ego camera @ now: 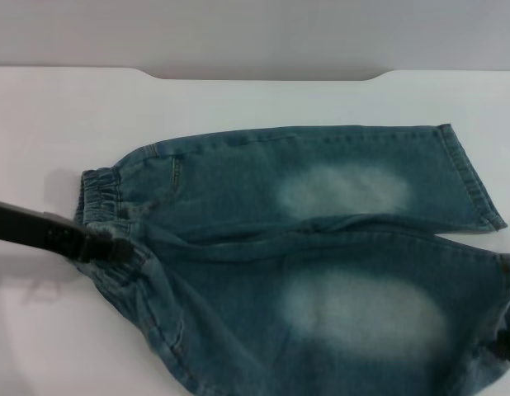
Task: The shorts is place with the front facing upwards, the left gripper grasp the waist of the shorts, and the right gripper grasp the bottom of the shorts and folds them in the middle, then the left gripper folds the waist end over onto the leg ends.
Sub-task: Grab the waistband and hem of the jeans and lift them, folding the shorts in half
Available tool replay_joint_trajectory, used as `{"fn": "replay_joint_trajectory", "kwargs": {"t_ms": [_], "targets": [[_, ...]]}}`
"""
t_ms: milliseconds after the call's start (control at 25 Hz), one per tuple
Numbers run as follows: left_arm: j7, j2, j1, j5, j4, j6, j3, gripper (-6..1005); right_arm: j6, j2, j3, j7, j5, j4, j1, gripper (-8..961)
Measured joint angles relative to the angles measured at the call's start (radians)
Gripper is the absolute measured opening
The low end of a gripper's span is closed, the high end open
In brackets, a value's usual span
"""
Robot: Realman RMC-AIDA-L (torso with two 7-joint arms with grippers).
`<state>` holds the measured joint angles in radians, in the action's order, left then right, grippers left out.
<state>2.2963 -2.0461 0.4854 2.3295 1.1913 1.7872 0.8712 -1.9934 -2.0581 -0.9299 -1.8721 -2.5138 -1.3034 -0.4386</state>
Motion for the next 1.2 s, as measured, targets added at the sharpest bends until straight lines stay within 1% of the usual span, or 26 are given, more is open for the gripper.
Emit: {"fn": "replay_joint_trajectory", "kwargs": {"t_ms": [80,320,440,560,600,640,840,880,1080,1200], "targets": [[0.0,0.002,0.001,-0.017,0.006,-0.003,-0.002,127,-0.011,0.004,0.022,0.002,0.041,-0.031,0.015,15],[-0.004,0.009,0.002,-0.057,0.023,-0.004,-0.041,130,-0.063,0.011,0.157,0.038,0.13,-0.077,0.026,15],[-0.014,0.009,0.002,-0.075,0.028,-0.002,-0.071,131,-0.066,0.012,0.182,0.042,0.149,-0.086,0.028,15],[-0.024,0.009,0.002,-0.099,0.034,-0.003,-0.099,133,-0.061,0.011,0.229,0.05,0.174,-0.101,0.03,15],[-0.028,0.009,0.002,-0.108,0.035,-0.004,-0.108,133,-0.057,0.009,0.26,0.056,0.192,-0.109,0.03,15],[-0.03,0.009,0.002,-0.117,0.035,-0.004,-0.114,134,-0.057,0.009,0.26,0.056,0.192,-0.109,0.03,15],[-0.046,0.005,0.002,-0.167,0.035,-0.022,-0.139,136,-0.022,0.008,0.352,0.074,0.265,-0.113,0.029,15],[-0.048,0.004,0.001,-0.176,0.035,-0.026,-0.14,136,0.001,0.011,0.386,0.08,0.291,-0.112,0.032,15],[-0.05,-0.001,0.001,-0.2,0.035,-0.067,-0.142,139,0.053,0.012,0.434,0.094,0.312,-0.106,0.032,16],[-0.045,-0.001,0.0,-0.204,0.03,-0.104,-0.141,140,0.083,0.006,0.46,0.108,0.326,-0.104,0.033,16]]}}
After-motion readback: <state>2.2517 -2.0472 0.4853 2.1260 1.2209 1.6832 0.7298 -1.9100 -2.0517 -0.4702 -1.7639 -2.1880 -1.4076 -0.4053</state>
